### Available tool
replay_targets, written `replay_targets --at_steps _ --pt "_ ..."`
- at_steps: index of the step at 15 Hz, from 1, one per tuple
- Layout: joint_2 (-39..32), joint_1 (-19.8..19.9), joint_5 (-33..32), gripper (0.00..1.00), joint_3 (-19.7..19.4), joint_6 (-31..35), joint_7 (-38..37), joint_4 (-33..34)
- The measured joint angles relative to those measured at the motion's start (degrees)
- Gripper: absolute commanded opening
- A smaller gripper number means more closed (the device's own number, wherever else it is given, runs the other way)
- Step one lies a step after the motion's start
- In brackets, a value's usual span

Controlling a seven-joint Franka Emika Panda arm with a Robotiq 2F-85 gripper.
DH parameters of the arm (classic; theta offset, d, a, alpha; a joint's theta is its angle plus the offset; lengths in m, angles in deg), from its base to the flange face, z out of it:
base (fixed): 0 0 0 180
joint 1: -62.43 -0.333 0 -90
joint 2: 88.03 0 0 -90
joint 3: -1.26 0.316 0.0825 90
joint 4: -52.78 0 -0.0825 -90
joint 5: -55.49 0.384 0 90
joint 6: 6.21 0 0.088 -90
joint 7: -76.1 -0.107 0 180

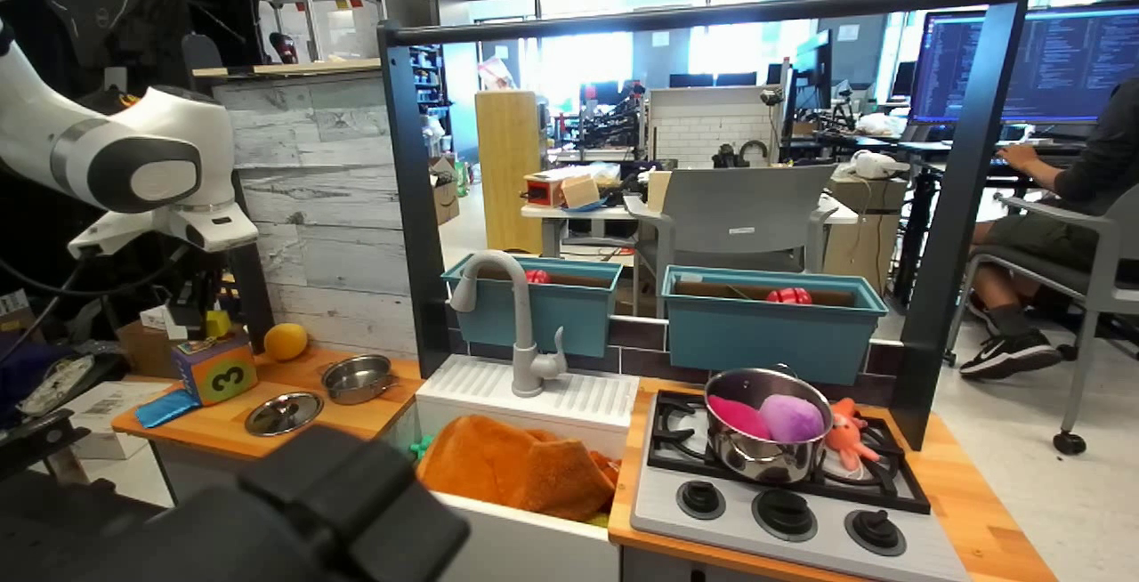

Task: Put the yellow block over the toy square

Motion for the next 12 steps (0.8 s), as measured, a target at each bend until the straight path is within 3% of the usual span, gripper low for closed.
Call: replay_targets --at_steps 2,3,4,5,10,11,12 --pt "-1.1 0.0 -0.1 0.01 0.0 0.0 -0.5 1.0" --pt "-1.5 -0.1 -0.1 0.27 0.0 0.0 -0.7 1.4" --pt "-1.9 -0.1 -0.2 0.29 0.0 -0.1 -0.9 1.6" --pt "-2.1 -0.1 -0.3 0.37 0.0 -0.2 -1.2 1.8" --pt "-2.2 -0.1 -1.2 0.92 0.0 -1.4 -2.1 2.1" --pt "-2.2 -0.1 -1.3 1.00 0.0 -1.4 -2.2 2.1" --pt "-2.2 -0.1 -1.3 1.00 0.0 -1.5 -2.2 2.1"
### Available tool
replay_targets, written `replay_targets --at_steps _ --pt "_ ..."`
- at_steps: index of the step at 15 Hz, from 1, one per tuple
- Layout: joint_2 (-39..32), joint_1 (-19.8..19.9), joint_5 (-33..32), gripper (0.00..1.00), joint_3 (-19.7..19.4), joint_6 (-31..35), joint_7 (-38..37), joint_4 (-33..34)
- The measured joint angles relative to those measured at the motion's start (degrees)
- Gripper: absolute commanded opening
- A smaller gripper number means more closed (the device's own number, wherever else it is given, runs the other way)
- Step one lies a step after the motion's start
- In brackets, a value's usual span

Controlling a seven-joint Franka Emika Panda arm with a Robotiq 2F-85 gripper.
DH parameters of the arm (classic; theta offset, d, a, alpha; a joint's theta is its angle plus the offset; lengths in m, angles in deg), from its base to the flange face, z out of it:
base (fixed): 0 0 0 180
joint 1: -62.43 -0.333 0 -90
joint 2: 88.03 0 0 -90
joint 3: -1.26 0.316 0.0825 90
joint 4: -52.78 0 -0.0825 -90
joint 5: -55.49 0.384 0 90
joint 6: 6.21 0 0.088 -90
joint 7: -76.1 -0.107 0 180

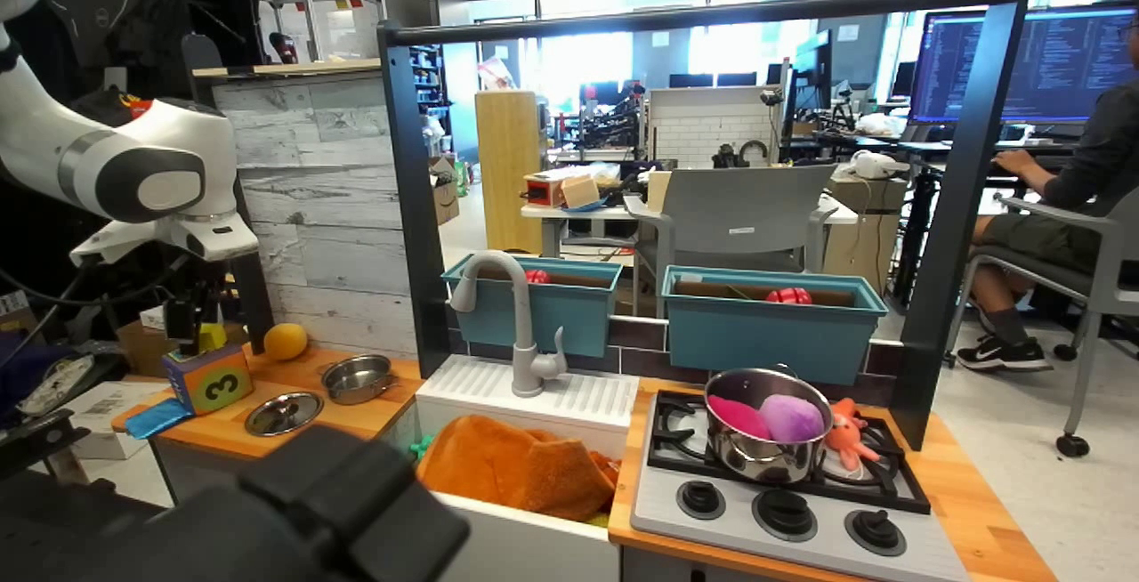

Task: Put the yellow block over the toy square

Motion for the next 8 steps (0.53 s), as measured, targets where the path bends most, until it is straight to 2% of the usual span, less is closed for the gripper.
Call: replay_targets --at_steps 8 --pt "0.0 0.0 -0.6 1.00 0.0 0.0 -0.4 0.0"
